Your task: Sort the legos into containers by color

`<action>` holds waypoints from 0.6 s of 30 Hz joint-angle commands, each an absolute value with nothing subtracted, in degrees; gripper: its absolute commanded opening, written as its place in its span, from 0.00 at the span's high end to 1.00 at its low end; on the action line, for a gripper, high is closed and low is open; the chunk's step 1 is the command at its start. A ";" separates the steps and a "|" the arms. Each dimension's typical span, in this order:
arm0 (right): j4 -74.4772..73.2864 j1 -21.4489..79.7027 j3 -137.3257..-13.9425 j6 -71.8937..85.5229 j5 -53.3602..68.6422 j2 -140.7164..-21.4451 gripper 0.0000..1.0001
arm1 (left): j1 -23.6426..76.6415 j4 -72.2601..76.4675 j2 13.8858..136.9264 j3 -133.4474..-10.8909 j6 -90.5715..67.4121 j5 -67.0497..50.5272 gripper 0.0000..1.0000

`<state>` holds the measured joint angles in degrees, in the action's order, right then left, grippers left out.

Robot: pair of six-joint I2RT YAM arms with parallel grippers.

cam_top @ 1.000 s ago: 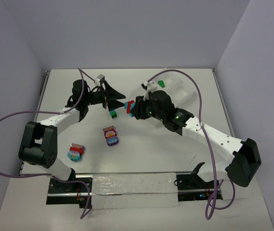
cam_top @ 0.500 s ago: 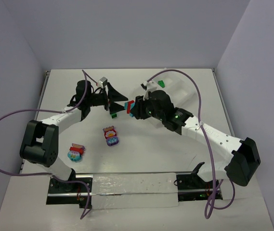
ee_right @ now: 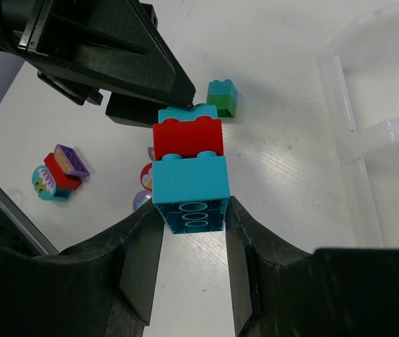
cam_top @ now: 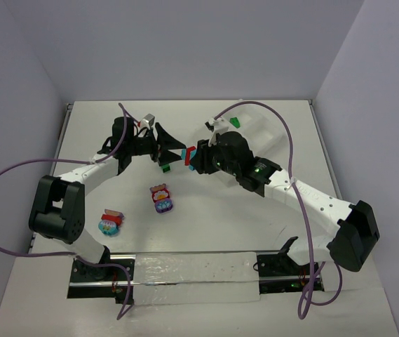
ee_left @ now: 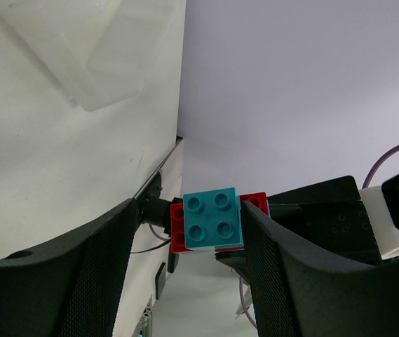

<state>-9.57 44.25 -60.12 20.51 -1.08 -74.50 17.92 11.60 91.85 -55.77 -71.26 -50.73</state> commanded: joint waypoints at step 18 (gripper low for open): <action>-6.42 44.30 -63.98 20.30 -0.62 -75.24 1.00 | 19.86 15.11 91.67 -58.45 -73.30 -52.74 0.47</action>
<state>-9.63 44.25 -61.08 20.53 -0.60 -75.42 19.40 12.83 91.85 -56.18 -72.76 -51.27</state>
